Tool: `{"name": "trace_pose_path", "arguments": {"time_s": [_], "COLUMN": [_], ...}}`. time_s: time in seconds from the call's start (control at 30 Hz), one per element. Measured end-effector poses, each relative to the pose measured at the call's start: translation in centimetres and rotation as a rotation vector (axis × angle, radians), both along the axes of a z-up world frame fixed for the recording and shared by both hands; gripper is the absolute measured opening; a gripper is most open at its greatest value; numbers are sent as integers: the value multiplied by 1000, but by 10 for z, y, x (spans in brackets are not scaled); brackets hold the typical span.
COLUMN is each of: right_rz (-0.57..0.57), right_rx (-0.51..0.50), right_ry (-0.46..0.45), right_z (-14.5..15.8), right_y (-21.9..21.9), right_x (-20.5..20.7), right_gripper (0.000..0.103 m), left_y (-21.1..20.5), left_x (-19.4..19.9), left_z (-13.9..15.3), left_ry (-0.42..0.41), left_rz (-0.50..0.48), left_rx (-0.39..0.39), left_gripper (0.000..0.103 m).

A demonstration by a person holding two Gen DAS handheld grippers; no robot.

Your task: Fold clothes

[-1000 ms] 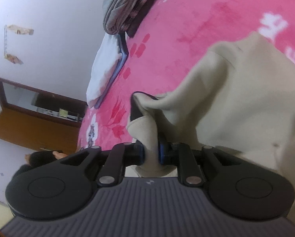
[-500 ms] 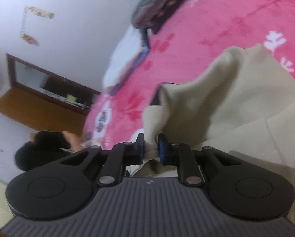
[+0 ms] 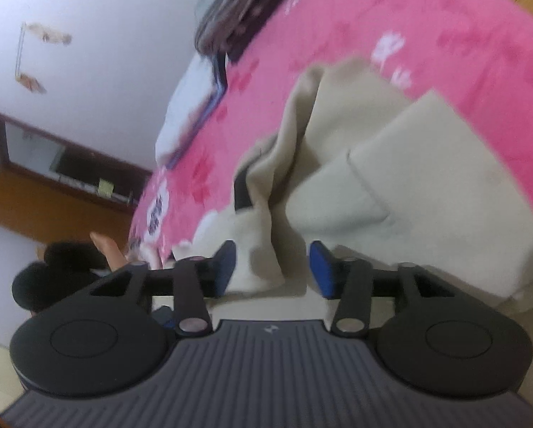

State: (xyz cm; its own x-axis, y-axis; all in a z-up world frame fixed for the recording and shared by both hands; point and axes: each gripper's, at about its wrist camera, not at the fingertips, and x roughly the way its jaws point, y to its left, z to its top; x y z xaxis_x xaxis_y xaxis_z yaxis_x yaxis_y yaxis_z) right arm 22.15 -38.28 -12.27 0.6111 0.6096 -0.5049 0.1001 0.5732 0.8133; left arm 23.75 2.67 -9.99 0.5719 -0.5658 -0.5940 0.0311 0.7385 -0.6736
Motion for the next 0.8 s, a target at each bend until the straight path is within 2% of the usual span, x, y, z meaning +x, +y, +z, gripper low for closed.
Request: {"name": "trace_pose_path", "arguments": {"time_s": [0.07, 0.13, 0.23, 0.3, 0.47, 0.5, 0.53, 0.57, 0.63, 0.73, 0.8], "right_rz": [-19, -38, -61, -79, -84, -76, -80, -89, -107, -131, -161], "right_rx": [11, 16, 8, -2, -73, -91, -119, -141, -172, -88, 9], "right_ry": [3, 2, -1, 4, 57, 50, 49, 70, 102, 26, -17], "right_z": [2, 2, 0, -2, -8, -7, -7, -9, -13, -21, -32], "right_y": [-8, -10, -5, -3, 8, 11, 13, 15, 16, 6, -6], "right_x": [2, 8, 26, 41, 94, 103, 109, 115, 125, 124, 120], "right_gripper": [50, 52, 55, 55, 55, 53, 45, 28, 9, 6, 6], "left_y": [0, -5, -13, -17, -21, -23, -24, -24, -24, -22, -21], "left_x": [7, 16, 27, 29, 28, 27, 25, 24, 21, 19, 18], "left_z": [-5, -14, -23, -26, -29, -27, -26, -26, -25, -26, -30], "left_ry": [16, 33, 38, 38, 42, 43, 45, 49, 56, 74, 86], "left_rz": [21, 34, 47, 51, 61, 66, 75, 84, 101, 120, 126], "left_rx": [1, 17, 51, 66, 96, 104, 109, 111, 92, 39, 33], "left_gripper": [49, 48, 38, 24, 14, 12, 12, 11, 10, 10, 10]}}
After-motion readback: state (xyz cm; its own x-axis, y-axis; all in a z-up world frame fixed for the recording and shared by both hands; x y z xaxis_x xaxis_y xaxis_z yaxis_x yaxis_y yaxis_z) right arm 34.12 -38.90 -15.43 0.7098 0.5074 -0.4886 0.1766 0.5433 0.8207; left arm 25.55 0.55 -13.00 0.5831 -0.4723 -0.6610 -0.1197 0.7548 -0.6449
